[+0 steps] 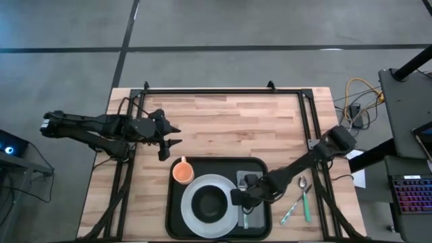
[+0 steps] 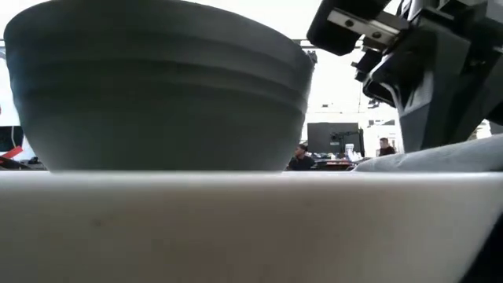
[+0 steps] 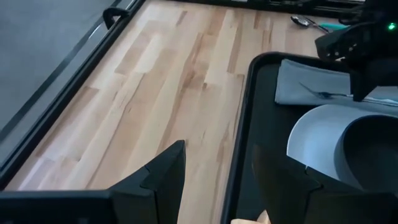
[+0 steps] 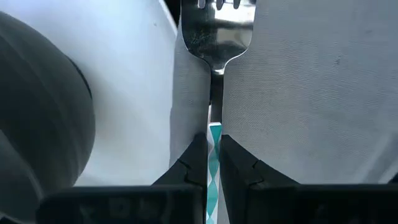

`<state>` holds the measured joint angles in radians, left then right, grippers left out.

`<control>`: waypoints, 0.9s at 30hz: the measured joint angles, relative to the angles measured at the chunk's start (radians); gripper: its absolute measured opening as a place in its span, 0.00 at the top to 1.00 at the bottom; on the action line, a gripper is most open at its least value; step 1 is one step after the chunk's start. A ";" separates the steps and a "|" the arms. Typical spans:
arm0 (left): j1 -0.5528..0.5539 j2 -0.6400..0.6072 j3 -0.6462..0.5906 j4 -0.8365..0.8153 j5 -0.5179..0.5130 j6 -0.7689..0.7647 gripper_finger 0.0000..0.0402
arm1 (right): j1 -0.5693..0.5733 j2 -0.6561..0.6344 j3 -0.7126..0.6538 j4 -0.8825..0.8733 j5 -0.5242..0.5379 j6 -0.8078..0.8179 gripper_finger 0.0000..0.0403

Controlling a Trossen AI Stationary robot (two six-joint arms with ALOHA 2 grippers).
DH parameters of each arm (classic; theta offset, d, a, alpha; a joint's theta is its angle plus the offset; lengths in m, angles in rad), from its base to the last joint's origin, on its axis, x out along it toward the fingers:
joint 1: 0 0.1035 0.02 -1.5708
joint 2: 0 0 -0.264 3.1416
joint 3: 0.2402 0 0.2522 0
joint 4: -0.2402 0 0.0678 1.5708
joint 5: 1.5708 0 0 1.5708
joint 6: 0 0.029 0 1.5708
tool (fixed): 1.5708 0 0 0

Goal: Set up tray
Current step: Put the blue fork on the gray napkin

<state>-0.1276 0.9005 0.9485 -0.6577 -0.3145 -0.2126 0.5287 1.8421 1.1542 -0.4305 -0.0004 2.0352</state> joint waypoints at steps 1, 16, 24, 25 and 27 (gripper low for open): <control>0.000 0.000 0.000 -0.003 0.000 0.009 0.59 | 0.000 0.009 0.007 0.002 0.001 0.007 0.97; 0.000 0.000 0.000 -0.021 0.001 0.035 0.59 | 0.008 0.055 0.011 -0.005 -0.106 0.037 0.97; 0.000 0.000 0.000 -0.020 0.002 0.035 0.59 | -0.002 0.023 0.030 -0.032 0.007 0.043 0.97; 0.000 0.000 0.000 -0.020 0.002 0.035 0.59 | -0.004 0.021 0.038 -0.077 0.009 0.049 0.97; 0.000 0.000 0.000 -0.020 0.002 0.035 0.59 | -0.008 0.020 0.054 -0.169 0.010 0.056 0.97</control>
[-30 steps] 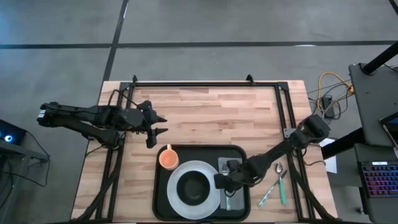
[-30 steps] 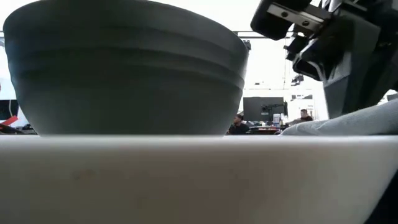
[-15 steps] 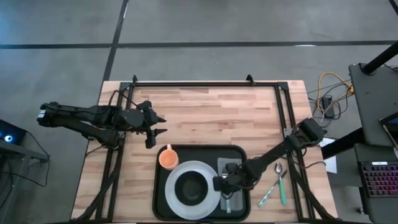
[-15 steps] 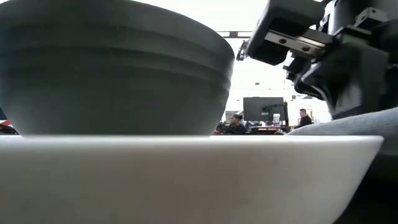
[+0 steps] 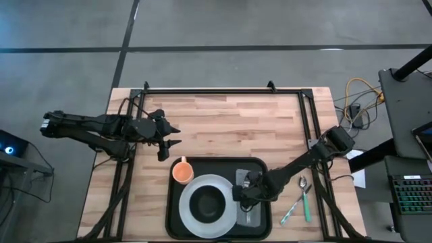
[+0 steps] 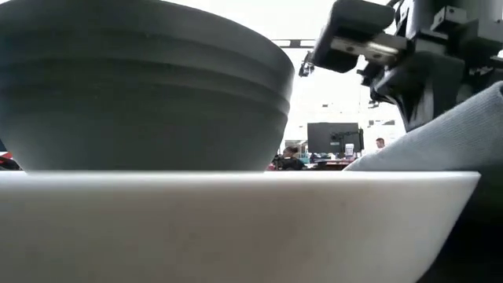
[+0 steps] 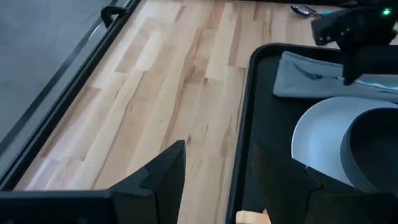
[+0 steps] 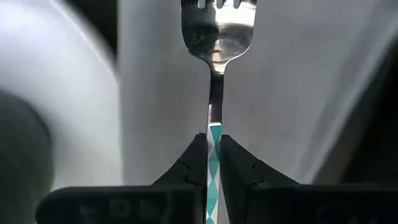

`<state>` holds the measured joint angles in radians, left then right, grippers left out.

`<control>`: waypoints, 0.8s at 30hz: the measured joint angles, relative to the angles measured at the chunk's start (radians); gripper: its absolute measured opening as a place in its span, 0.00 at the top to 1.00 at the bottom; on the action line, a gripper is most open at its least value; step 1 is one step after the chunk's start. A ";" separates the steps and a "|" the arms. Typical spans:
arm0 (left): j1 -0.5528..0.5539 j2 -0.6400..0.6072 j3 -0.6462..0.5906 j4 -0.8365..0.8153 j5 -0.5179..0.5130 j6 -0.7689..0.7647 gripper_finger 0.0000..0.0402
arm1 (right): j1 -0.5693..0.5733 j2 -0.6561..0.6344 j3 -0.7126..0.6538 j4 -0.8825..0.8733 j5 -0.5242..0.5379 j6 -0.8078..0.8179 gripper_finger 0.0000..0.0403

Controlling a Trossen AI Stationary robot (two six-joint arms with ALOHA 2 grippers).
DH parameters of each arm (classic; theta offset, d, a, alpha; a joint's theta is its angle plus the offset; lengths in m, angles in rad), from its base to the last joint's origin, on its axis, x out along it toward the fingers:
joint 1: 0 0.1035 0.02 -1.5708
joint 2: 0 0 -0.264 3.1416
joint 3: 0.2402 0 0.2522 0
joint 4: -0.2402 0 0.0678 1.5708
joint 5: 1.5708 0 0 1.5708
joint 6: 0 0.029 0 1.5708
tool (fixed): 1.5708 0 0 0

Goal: Set up tray
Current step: Put the blue fork on the gray napkin

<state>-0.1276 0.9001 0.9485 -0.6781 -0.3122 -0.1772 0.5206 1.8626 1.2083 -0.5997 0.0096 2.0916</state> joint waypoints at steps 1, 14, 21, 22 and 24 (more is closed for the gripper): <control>0.000 0.000 0.000 0.000 0.000 0.000 0.59 | -0.002 0.000 0.005 -0.027 0.001 0.001 0.97; 0.000 0.000 0.000 -0.009 0.024 0.000 0.59 | -0.039 0.094 -0.010 0.181 0.006 -0.041 0.97; 0.000 0.000 0.000 -0.039 0.025 -0.024 0.59 | -0.004 0.097 0.000 0.153 -0.078 -0.034 0.97; 0.000 0.000 0.000 -0.038 0.025 -0.024 0.59 | 0.002 0.091 0.000 0.123 -0.097 -0.034 0.97; 0.000 0.000 0.000 -0.039 0.025 -0.024 0.59 | 0.016 0.088 -0.001 0.062 -0.135 -0.030 0.97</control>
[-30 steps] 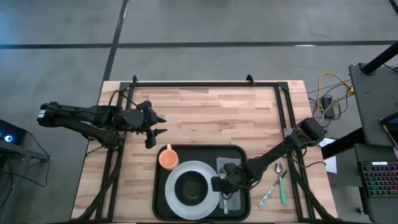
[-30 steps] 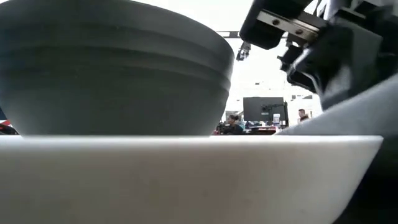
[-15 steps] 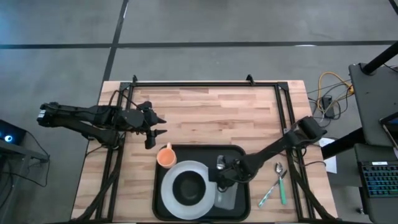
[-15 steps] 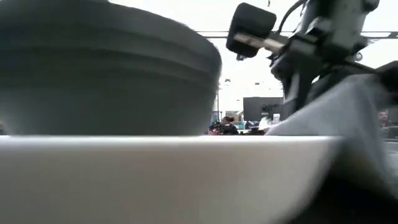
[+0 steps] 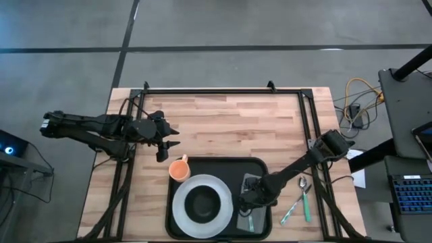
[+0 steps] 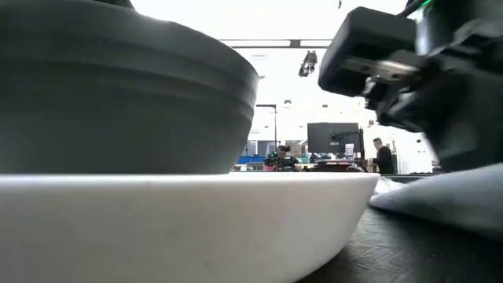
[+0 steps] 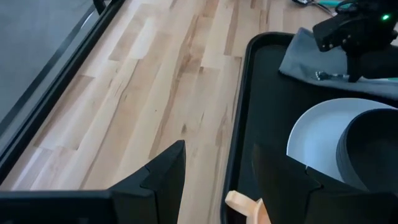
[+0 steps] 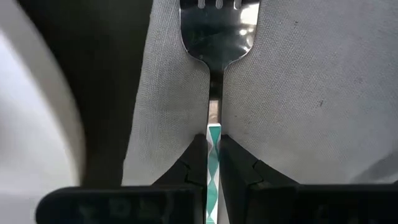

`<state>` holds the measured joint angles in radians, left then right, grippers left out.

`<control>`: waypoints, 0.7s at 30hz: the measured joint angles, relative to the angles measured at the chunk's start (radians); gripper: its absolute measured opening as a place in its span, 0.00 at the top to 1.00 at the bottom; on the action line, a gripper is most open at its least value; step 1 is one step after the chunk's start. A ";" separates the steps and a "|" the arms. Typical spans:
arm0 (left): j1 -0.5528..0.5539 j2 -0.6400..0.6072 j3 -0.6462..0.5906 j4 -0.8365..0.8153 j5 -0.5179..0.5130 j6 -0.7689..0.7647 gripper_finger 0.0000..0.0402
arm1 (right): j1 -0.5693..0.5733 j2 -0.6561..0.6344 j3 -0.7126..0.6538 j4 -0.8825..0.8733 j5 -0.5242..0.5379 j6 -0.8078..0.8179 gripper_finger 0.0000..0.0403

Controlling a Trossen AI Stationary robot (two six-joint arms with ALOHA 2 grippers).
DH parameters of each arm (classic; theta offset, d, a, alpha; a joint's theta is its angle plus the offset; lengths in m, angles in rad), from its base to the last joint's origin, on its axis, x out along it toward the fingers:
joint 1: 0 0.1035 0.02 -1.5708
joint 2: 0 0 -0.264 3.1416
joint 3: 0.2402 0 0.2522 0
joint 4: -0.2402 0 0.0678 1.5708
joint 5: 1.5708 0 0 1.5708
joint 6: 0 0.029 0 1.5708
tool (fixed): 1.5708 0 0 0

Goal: Set up tray
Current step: Put the blue fork on the gray napkin

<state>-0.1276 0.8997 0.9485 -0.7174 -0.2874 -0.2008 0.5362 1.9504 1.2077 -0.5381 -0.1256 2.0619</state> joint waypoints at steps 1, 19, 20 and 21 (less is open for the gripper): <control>0.000 0.000 0.000 0.001 0.000 0.000 0.59 | 0.005 0.000 -0.001 -0.019 -0.011 0.001 0.97; 0.000 0.000 0.000 -0.007 0.000 0.000 0.59 | 0.012 -0.104 -0.012 -0.053 0.118 0.180 0.97; 0.000 0.000 0.000 -0.008 0.000 0.000 0.59 | 0.012 -0.100 -0.011 -0.032 0.118 0.183 0.97; 0.000 0.000 0.000 -0.008 0.000 0.000 0.59 | 0.011 -0.097 -0.011 -0.016 0.118 0.183 0.97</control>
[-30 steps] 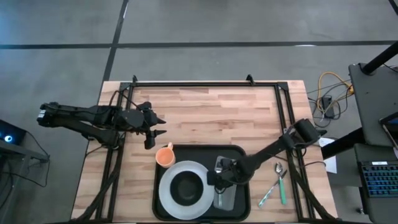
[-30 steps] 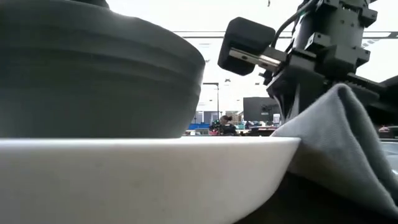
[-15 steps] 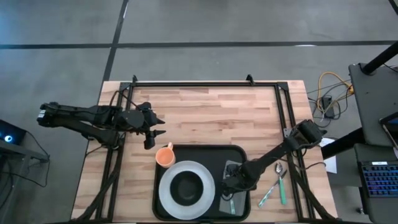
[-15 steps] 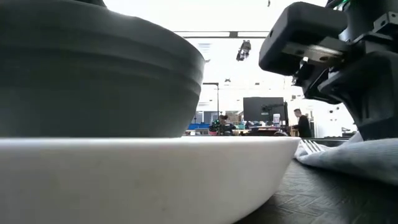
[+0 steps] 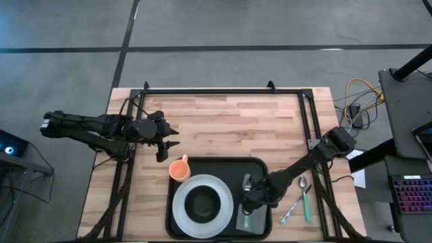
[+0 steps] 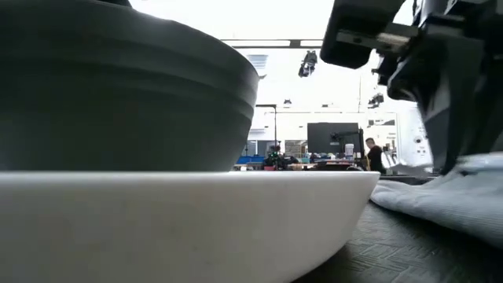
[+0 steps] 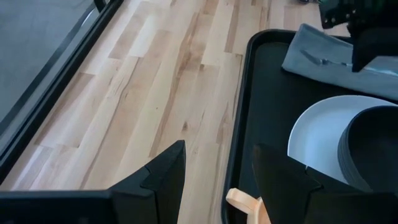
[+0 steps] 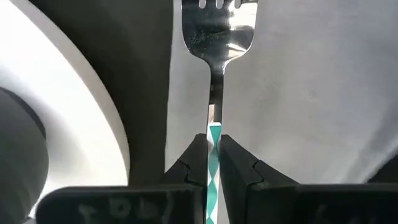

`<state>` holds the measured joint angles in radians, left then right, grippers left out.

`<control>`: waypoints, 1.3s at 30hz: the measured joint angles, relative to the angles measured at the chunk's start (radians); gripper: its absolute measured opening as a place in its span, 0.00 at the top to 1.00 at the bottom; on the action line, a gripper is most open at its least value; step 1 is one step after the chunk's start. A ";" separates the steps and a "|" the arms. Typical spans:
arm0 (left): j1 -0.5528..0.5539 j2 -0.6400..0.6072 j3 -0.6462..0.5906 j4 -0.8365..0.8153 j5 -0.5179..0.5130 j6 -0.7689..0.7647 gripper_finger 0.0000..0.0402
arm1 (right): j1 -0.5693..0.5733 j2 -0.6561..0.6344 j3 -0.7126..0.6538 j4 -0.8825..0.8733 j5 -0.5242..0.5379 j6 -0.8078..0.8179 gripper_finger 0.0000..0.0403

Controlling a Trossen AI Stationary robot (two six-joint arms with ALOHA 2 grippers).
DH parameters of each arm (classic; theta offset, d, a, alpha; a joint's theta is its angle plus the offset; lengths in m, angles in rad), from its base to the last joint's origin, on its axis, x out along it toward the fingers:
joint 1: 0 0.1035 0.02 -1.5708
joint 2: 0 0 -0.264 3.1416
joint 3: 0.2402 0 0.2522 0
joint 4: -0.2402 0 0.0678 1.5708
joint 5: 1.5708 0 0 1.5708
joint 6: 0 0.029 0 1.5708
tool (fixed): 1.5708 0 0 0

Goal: Set up tray
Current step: Put the blue fork on the gray napkin, then adjust the gray napkin on the black tray

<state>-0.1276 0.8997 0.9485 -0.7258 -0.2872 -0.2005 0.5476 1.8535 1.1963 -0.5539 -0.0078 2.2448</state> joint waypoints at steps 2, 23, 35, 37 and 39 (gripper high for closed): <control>0.000 0.000 0.000 -0.001 0.000 0.000 0.59 | -0.001 0.014 -0.003 0.032 -0.001 0.001 0.96; 0.000 0.000 0.000 -0.005 0.000 0.000 0.59 | 0.035 0.019 0.010 -0.013 -0.023 -0.052 0.75; 0.000 0.002 0.000 -0.004 0.000 0.012 0.59 | 0.081 0.009 0.001 -0.174 -0.019 -0.463 0.88; 0.000 0.002 0.000 -0.004 0.000 0.012 0.59 | 0.068 0.009 -0.012 -0.173 -0.016 -0.535 0.90; 0.000 0.002 0.000 -0.004 0.000 0.009 0.59 | 0.053 0.009 -0.026 -0.172 -0.013 -0.587 0.91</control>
<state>-0.1276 0.9016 0.9485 -0.7296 -0.2874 -0.1918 0.6004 1.8629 1.1700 -0.7262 -0.0205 1.6576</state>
